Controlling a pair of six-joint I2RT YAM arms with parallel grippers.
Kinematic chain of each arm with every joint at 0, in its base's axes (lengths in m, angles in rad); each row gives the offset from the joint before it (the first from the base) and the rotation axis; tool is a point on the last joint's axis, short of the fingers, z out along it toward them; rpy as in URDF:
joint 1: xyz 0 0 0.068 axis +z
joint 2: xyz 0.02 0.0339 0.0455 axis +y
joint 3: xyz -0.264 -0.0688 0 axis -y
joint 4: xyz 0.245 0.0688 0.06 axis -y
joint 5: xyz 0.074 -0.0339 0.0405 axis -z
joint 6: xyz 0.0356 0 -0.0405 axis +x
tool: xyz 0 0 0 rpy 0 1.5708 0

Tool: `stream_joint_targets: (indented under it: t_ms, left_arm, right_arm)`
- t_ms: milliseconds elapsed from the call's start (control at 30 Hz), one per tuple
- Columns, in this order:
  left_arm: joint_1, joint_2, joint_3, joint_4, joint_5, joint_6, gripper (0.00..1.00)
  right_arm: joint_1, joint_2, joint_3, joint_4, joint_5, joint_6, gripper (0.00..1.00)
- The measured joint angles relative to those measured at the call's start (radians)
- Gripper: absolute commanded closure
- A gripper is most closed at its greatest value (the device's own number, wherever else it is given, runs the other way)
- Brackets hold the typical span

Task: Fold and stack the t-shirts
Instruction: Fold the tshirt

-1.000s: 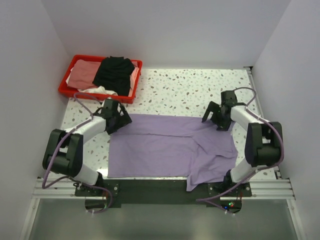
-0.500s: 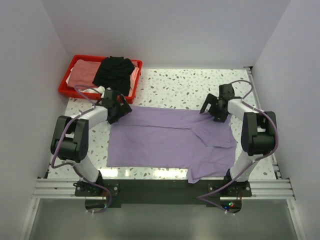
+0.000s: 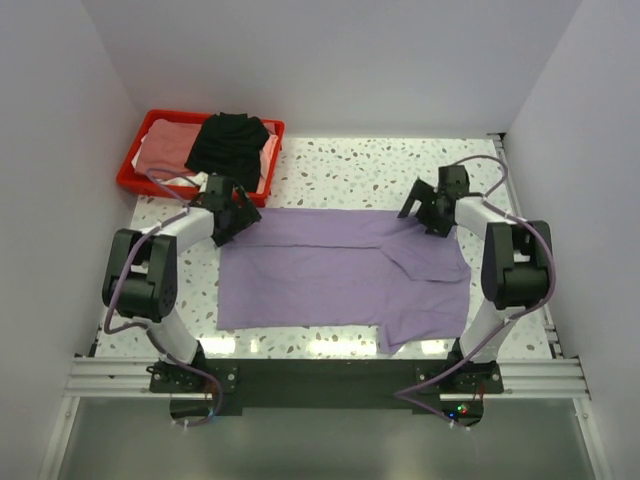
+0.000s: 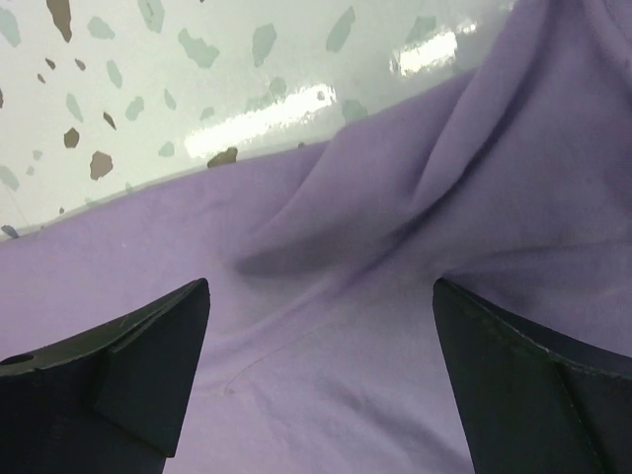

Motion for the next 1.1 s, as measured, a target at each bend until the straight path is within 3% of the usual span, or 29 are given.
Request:
stream_joint_targets:
  t_ms: [133, 300, 500, 700, 1100]
  left_arm:
    - [-0.001, -0.073, -0.008, -0.088, -0.025, -0.004, 0.00]
    - [-0.055, -0.290, -0.059, -0.187, -0.095, -0.032, 0.00]
    - [-0.329, -0.542, -0.240, -0.260, -0.116, -0.177, 0.00]
    - [-0.595, -0.555, -0.401, -0.400, -0.113, -0.420, 0.00]
    - [-0.623, -0.658, -0.492, -0.472, -0.182, -0.730, 0.02]
  right_arm:
    - [0.000, -0.097, -0.042, -0.036, 0.012, 0.003, 0.01]
    - [0.000, -0.258, -0.040, -0.089, 0.064, -0.010, 0.01]
    - [0.000, -0.454, -0.098, -0.112, 0.114, -0.011, 0.01]
    - [0.000, -0.512, -0.151, -0.145, 0.138, -0.023, 0.01]
    - [0.000, -0.512, -0.174, -0.161, 0.139, -0.042, 0.01]
